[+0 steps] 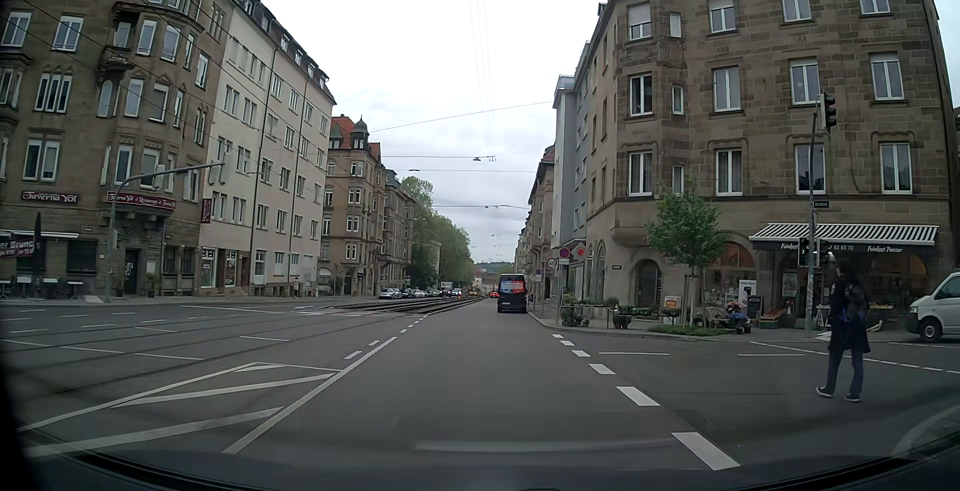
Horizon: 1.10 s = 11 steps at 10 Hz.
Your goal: Follow the waypoints while adhering to traffic rules and regulations
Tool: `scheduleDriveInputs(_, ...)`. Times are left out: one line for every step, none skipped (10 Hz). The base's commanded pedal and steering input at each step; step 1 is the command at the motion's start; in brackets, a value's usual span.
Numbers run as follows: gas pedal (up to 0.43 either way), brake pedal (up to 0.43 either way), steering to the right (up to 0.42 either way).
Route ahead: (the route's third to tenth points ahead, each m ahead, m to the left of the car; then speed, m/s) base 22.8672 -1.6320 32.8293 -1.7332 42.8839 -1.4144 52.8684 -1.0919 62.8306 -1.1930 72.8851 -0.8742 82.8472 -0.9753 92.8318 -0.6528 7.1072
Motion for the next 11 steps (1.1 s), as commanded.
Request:
scheduleDriveInputs(0.331, 0.0, -0.01)
scheduleDriveInputs(0.319, 0.0, -0.012)
scheduleDriveInputs(0.311, 0.0, -0.015)
scheduleDriveInputs(0.287, 0.0, -0.015)
scheduleDriveInputs(0.28, 0.0, -0.015)
scheduleDriveInputs(0.268, 0.0, -0.015)
scheduleDriveInputs(0.248, 0.0, -0.014)
scheduleDriveInputs(0.24, 0.0, -0.014)
scheduleDriveInputs(0.228, 0.0, -0.014)
scheduleDriveInputs(0.228, 0.0, -0.015)
scheduleDriveInputs(0.177, 0.0, -0.016)
